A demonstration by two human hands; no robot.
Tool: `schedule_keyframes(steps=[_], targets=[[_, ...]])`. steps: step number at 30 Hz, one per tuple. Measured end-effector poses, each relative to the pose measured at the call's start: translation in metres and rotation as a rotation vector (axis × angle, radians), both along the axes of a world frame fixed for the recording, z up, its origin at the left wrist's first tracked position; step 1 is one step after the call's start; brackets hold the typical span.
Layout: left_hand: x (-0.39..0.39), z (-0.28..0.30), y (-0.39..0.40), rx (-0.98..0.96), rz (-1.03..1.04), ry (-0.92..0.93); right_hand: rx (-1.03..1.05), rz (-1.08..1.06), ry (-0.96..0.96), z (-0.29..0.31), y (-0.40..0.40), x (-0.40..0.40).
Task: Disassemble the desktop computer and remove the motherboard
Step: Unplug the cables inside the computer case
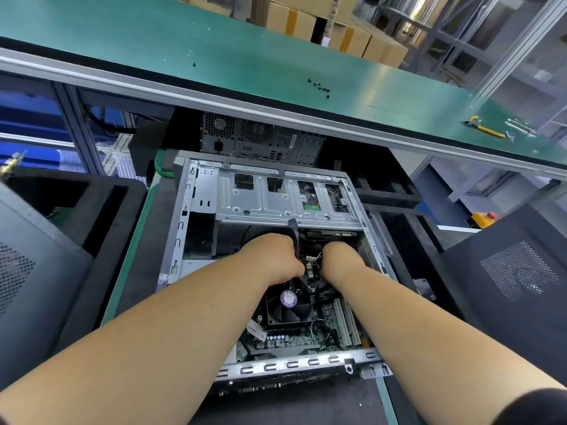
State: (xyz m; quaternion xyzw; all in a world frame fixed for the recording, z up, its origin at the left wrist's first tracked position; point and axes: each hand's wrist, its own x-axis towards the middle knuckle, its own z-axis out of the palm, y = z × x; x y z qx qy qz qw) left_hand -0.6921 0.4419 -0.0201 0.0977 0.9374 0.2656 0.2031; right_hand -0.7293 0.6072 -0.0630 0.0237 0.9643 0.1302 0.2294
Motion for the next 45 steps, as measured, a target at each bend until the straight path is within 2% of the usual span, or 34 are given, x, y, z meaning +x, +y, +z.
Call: schedule_keyframes(steps=[8, 12, 15, 20, 27, 33, 41, 45], targets=[[-0.004, -0.002, 0.001, -0.079, -0.092, -0.097, 0.033, -0.049, -0.029, -0.005, 0.005, 0.006], [-0.005, -0.001, 0.001, -0.094, -0.097, -0.099, 0.059, 0.02, -0.034, -0.005, 0.007, 0.008], [-0.005, 0.0, 0.001, -0.076, -0.079, -0.107, 0.117, 0.046, -0.109, -0.006, 0.004, 0.008], [-0.005, 0.0, 0.0, -0.099, -0.081, -0.09, 0.14, 0.058, -0.146, -0.007, 0.002, 0.003], [-0.002, -0.001, 0.005, -0.23, -0.206, -0.008, 0.186, 0.133, -0.24, -0.007, 0.005, -0.002], [-0.003, -0.002, 0.006, -0.186, -0.189, -0.017, 0.172, 0.079, -0.249, -0.006, -0.002, -0.01], [0.0, -0.001, 0.006, -0.148, -0.128, -0.053, 0.203, 0.14, -0.199, -0.006, -0.004, -0.007], [0.002, 0.0, 0.006, -0.141, -0.115, -0.046, 0.22, 0.185, -0.236, -0.01, -0.001, -0.002]])
